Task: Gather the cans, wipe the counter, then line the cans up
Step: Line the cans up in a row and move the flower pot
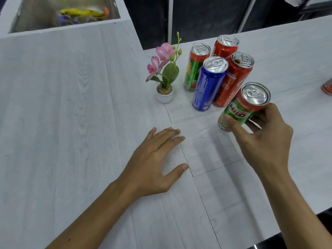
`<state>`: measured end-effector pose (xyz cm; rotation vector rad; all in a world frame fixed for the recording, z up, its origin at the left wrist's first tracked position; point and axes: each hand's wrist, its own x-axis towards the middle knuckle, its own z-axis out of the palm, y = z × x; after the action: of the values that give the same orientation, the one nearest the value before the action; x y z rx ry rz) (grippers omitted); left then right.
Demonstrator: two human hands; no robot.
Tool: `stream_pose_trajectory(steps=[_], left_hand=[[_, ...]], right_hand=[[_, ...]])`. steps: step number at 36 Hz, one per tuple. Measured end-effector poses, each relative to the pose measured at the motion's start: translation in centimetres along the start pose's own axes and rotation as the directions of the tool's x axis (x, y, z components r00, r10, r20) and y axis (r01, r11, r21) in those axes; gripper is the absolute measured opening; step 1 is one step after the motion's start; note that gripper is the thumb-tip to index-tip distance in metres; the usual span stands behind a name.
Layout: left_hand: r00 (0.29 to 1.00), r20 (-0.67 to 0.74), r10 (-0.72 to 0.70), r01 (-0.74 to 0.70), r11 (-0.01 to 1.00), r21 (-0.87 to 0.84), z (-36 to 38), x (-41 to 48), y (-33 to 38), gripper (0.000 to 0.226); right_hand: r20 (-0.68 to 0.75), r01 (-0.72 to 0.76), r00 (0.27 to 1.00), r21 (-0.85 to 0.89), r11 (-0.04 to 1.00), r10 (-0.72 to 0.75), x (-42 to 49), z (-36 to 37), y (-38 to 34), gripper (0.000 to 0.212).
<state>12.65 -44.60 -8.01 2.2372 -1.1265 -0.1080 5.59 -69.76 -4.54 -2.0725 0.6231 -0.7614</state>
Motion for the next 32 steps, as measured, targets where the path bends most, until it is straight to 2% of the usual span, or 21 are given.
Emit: stream_pose_trajectory(steps=[17, 32], left_hand=[[0.995, -0.077, -0.069, 0.069, 0.998, -0.004, -6.7, -8.0, -4.4, 0.062], [0.976, -0.122, -0.181, 0.186, 0.982, 0.031, -16.5, -21.2, -13.5, 0.063]], right_hand=[[0.143, 0.047, 0.989, 0.008, 0.999, -0.048, -7.1, 6.8, -6.6, 0.053], [0.29, 0.098, 0.949, 0.098, 0.99, -0.122, -16.7, 20.5, -16.8, 0.056]])
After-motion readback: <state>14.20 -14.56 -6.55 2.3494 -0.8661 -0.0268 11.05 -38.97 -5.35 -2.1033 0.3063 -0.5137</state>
